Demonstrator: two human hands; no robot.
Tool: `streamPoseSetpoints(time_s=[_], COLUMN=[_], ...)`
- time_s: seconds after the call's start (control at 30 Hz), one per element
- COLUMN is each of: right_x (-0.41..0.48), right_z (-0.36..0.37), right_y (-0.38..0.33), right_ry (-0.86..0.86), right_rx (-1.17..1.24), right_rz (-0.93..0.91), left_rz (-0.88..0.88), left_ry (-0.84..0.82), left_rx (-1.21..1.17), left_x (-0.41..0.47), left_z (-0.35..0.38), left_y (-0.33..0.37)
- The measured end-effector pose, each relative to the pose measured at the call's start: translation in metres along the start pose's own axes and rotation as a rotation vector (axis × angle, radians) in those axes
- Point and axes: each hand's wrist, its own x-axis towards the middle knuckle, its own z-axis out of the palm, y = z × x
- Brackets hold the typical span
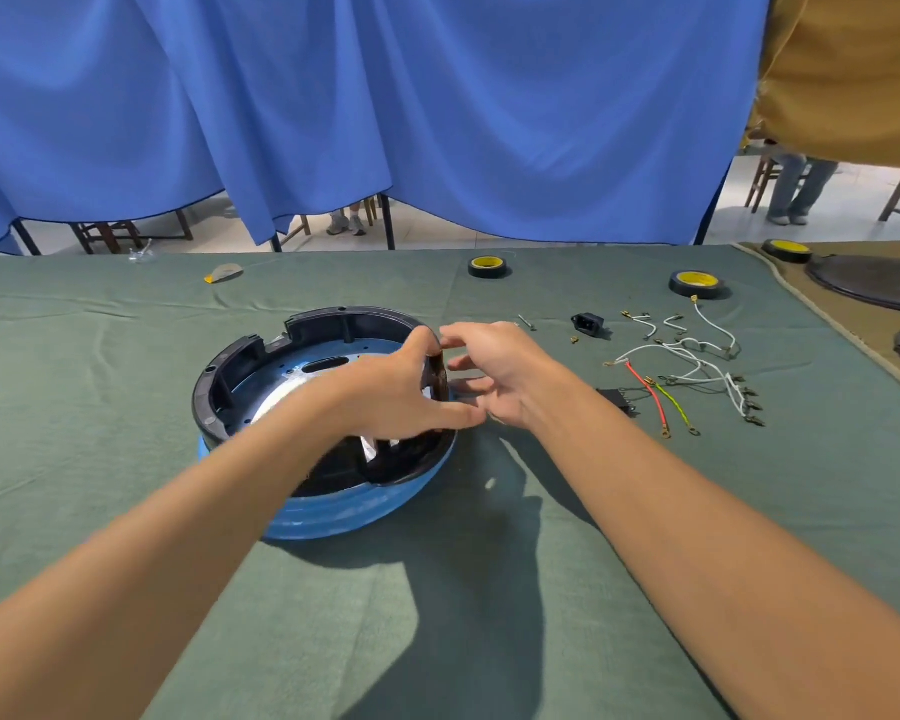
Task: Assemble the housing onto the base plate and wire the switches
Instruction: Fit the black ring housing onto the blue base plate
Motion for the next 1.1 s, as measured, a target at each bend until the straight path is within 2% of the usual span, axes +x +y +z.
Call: streamPoseSetpoints(time_s=[0.17,0.43,0.67,0.87,1.1], right_x=[-0.007,-0.012,-0.019,-0.031,-0.037], right_z=[-0.011,-0.013,-0.011,-0.014,-0.015], right_y=[0.005,0.012,0.017,0.016,0.024], right_ry=[0.009,0.016,0.036,0.026,-0.019], right_rx=[0.143,0.195,0.216,0.321,0.392], right_rz=[0.125,0.151,0.151,0.275,0.238], left_rz=[-0.008,0.056,0.029,-0.067,0.001], left_ry=[-0.137,0.012,0.107,0.108,0.079], left_rx=[0.001,0.067,0.192,0.249,0.134], left_x=[0.000,-0.002,-0.010,-0.011,-0.009], left_z=[-0.004,0.007,0.011,0.019,-0.006], left_y=[-0.011,-0.016,0.000,0.010,0.008])
